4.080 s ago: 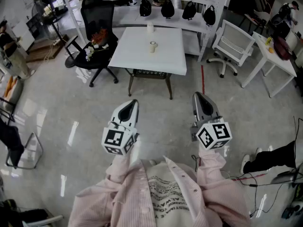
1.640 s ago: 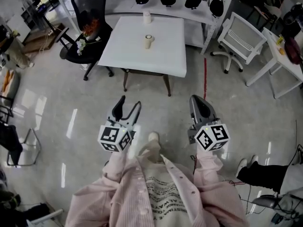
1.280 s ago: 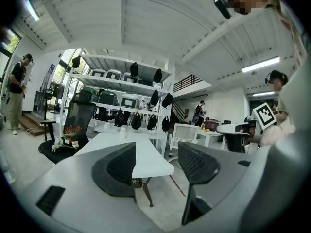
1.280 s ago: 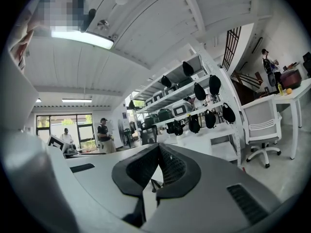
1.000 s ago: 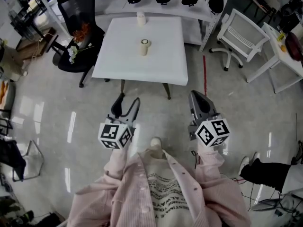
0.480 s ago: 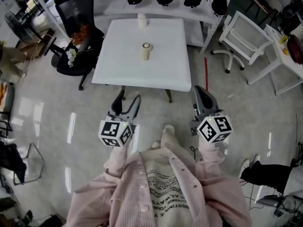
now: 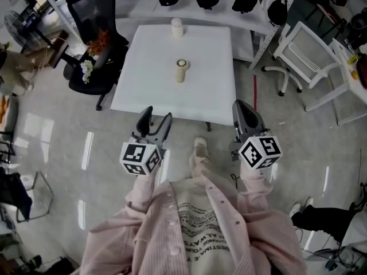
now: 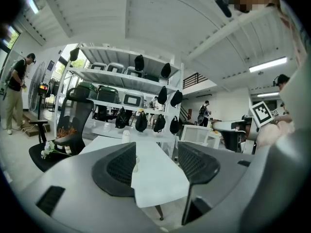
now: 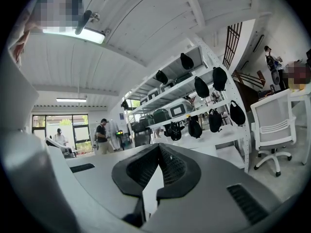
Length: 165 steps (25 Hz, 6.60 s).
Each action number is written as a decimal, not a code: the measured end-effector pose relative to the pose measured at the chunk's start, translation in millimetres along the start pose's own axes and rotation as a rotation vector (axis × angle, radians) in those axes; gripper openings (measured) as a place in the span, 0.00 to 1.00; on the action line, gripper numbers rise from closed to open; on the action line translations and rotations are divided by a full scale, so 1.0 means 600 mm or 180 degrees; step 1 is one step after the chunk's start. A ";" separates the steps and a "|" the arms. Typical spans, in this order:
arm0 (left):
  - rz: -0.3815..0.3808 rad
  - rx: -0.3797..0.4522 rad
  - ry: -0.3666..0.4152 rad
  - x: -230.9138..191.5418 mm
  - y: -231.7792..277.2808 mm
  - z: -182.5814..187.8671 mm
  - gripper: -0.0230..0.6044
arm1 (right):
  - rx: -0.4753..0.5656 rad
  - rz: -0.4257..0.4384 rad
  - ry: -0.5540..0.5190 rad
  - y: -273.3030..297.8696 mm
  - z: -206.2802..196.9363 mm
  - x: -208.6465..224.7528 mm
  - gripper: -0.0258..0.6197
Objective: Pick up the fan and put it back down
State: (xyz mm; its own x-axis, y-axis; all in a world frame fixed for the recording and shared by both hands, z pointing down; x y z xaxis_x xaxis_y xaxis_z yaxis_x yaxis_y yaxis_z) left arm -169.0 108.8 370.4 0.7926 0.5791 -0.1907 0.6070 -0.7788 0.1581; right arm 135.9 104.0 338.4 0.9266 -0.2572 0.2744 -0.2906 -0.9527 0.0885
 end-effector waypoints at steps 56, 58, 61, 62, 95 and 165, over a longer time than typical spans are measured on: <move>0.0181 -0.2126 -0.0887 -0.310 0.547 -0.217 0.43 | -0.1345 0.0208 0.0371 0.534 -0.173 0.174 0.04; 0.0184 -0.2202 -0.0914 -0.312 0.557 -0.228 0.43 | -0.1405 0.0177 0.0384 0.531 -0.181 0.180 0.04; 0.0219 -0.2272 -0.0933 -0.317 0.566 -0.238 0.43 | -0.1458 0.0135 0.0420 0.528 -0.188 0.189 0.04; 0.0231 -0.2290 -0.0928 -0.318 0.567 -0.241 0.43 | -0.1472 0.0129 0.0429 0.528 -0.190 0.190 0.04; 0.0679 -0.2442 -0.0605 -0.312 0.582 -0.267 0.33 | -0.1547 0.0165 0.0513 0.518 -0.202 0.196 0.04; 0.0717 0.0007 0.0070 -0.235 0.288 0.143 0.33 | -0.0130 0.0623 0.0087 0.452 0.063 0.088 0.04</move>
State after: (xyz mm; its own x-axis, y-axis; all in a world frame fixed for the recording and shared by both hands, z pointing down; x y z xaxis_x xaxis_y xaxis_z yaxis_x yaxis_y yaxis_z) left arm -180.8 -128.1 341.7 0.9092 0.3956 -0.1296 0.4144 -0.8896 0.1922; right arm 115.2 -173.9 340.4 0.8448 -0.4318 0.3158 -0.4745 -0.8775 0.0694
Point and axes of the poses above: the fingertips, and each gripper's own axes: y forward along the fingers, x to its right, z out of its top, the point moved 8 cm from there along -y, backward along the fingers, and after that the axes turned 8 degrees about -z, right-handed, at the moved point
